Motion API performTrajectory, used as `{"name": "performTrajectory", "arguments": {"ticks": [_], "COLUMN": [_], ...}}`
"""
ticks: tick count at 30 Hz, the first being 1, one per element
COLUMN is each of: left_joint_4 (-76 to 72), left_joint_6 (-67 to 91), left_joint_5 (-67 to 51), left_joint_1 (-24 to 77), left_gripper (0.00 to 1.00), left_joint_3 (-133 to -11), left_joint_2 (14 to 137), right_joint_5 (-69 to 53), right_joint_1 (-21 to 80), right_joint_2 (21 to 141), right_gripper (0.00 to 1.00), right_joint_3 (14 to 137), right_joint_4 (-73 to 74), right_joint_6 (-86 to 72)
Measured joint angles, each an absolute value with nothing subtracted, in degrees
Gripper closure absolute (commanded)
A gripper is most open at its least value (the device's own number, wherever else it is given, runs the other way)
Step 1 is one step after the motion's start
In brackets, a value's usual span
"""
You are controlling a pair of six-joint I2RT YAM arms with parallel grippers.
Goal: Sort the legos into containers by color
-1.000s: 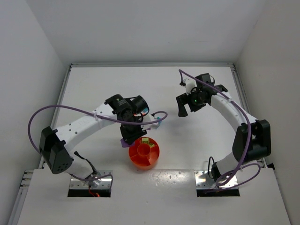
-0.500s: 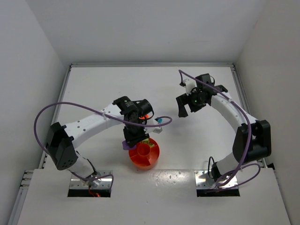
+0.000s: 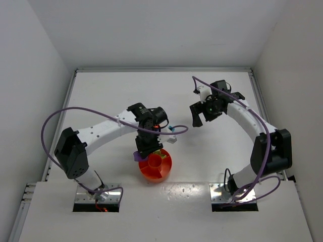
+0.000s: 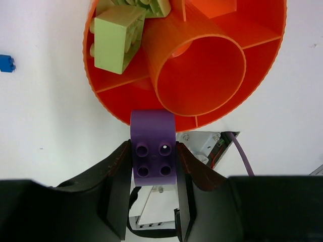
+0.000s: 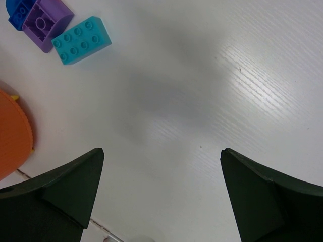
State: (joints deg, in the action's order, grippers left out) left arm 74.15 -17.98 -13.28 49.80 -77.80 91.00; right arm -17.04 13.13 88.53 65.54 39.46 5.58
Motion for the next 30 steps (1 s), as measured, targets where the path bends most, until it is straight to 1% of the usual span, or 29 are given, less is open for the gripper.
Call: {"name": "performTrajectory", "arguments": {"ticks": [1,3,9,17,21,22,24,25,27,30], "left_joint_4": [74.1,74.3,74.5,72.4,71.6,71.3,71.0,71.0,71.0,71.0], "left_joint_6": [-18.0,-18.0,-17.5,-15.3,-14.4,-14.3,-14.2,-14.1,-14.0,-14.1], "left_joint_5": [-13.3,-13.3,-13.0,-12.3,-12.1,-12.0,-12.0,-12.0,-12.0,-12.1], "left_joint_1": [49.8,49.8,49.8,49.8,49.8,49.8,49.8,49.8,49.8,49.8], "left_gripper": [0.68,0.75,0.8,0.84,0.84,0.83,0.79,0.74,0.69,0.65], "left_joint_3": [-78.1,-78.8,-81.2,-84.4,-85.8,-86.0,-86.1,-86.1,-86.1,-86.1], "left_joint_2": [91.3,92.2,95.2,98.2,99.0,99.0,99.1,99.1,99.1,99.1], "right_joint_5": [-17.0,-17.0,-17.0,-16.7,-16.7,-16.7,-16.7,-16.7,-16.7,-16.7], "right_joint_1": [13.1,13.1,13.1,13.1,13.1,13.1,13.1,13.1,13.1,13.1], "right_joint_2": [88.5,88.5,88.5,88.0,87.8,87.8,87.8,87.8,87.8,87.8], "right_gripper": [0.01,0.01,0.01,0.01,0.01,0.01,0.01,0.01,0.01,0.01], "right_joint_3": [65.4,65.2,65.2,64.6,64.5,64.5,64.5,64.5,64.5,64.4], "right_joint_4": [39.5,39.5,39.5,39.5,39.5,39.5,39.5,39.5,39.5,39.4], "right_joint_6": [5.6,5.6,5.6,5.6,5.6,5.6,5.6,5.6,5.6,5.6]}}
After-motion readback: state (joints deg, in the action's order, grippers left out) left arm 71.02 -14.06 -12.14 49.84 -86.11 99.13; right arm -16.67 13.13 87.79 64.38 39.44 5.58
